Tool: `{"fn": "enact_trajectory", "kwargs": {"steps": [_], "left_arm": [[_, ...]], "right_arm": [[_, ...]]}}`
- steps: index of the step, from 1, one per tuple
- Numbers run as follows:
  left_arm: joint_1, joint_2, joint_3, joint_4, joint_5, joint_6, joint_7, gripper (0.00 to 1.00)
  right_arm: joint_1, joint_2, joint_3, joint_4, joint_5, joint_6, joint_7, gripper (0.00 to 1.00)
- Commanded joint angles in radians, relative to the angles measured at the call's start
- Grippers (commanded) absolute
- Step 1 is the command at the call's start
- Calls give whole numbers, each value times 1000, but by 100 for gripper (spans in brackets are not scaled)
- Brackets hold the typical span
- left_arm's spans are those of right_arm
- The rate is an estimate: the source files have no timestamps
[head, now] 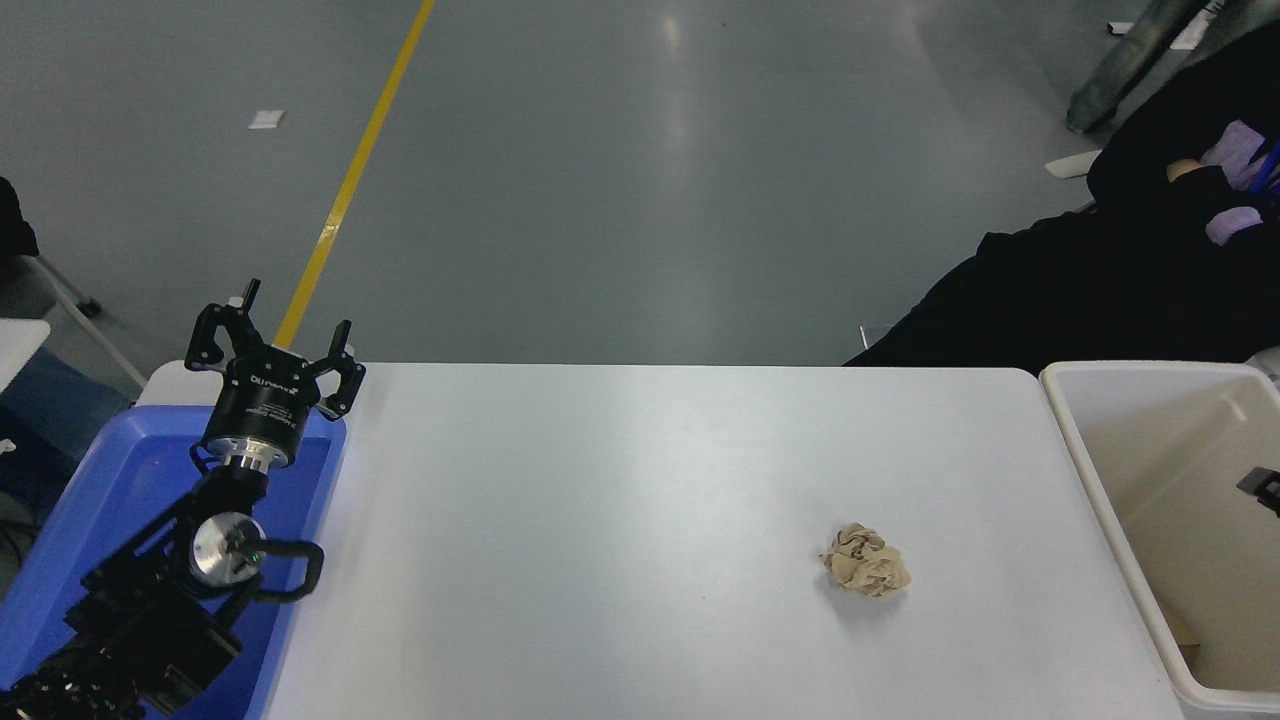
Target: Pick up foil plate and place in dustbin
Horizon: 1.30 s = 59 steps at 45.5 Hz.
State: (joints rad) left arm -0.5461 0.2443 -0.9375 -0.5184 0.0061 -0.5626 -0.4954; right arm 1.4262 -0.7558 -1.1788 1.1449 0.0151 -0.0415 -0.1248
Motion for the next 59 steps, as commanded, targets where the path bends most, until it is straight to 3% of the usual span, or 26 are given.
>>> {"fn": "enact_trajectory", "kwargs": {"steps": [1, 7, 14, 28, 40, 59], "left_arm": [[0, 0, 0, 0, 0, 1, 0, 98], [0, 0, 0, 0, 0, 1, 0, 98], [2, 1, -1, 0, -2, 1, 0, 98], [2, 1, -1, 0, -2, 1, -2, 98], [2, 1, -3, 0, -2, 1, 0, 98], [0, 0, 0, 0, 0, 1, 0, 98]], "right_arm": [[370, -4, -176, 187, -10, 438, 1, 100], [537, 50, -188, 187, -24, 827, -1, 100], [637, 180, -186, 188, -69, 827, -1, 100], [856, 338, -166, 322, -70, 827, 1, 100], [994, 365, -55, 381, -63, 827, -1, 100], [869, 417, 5, 296, -53, 827, -3, 100]]}}
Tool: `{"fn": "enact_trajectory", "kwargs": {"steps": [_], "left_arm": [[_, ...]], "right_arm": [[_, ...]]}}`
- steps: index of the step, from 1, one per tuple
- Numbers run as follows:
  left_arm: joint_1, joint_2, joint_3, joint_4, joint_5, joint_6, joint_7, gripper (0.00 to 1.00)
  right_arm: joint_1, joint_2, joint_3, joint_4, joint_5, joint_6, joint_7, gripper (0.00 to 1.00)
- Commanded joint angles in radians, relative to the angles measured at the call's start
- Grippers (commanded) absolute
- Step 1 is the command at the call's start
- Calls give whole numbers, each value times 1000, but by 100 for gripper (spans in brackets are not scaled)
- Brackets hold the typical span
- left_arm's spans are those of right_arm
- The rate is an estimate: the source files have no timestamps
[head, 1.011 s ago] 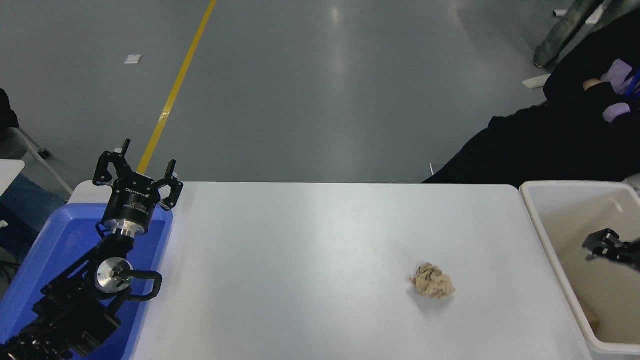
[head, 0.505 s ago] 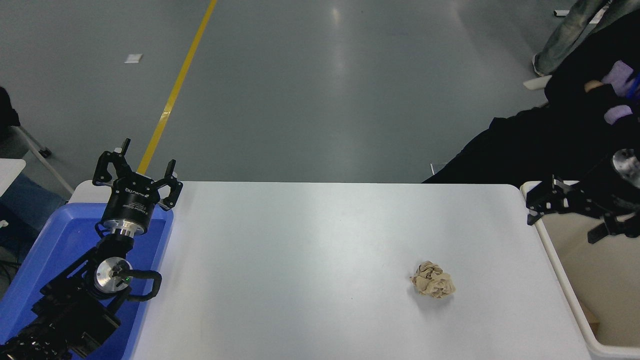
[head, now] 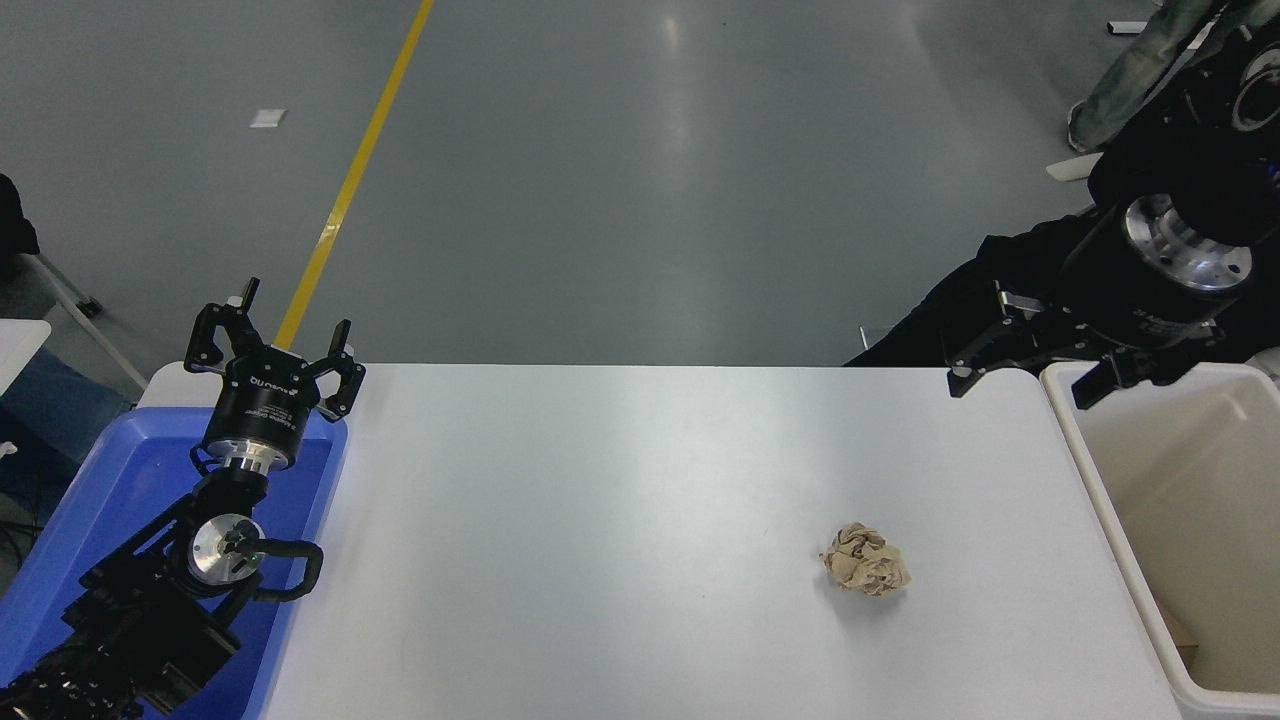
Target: Pick up foil plate and place in dustbin
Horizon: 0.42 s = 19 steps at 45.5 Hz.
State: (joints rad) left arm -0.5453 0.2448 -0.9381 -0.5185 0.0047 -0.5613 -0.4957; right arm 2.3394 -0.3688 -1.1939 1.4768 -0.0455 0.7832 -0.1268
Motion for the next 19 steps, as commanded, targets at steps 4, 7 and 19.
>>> {"fn": "enact_trajectory", "kwargs": {"steps": [4, 7, 19], "left_arm": [[-1, 1, 1, 0, 1, -2, 0, 98], [-1, -1, 2, 0, 1, -2, 0, 98], [-1, -1, 2, 0, 1, -2, 2, 98]], "right_arm": [[-75, 53, 8, -53, 10, 2, -1, 100], [-77, 53, 4, -53, 12, 2, -1, 100], [-40, 42, -1, -50, 21, 2, 1, 100]]}}
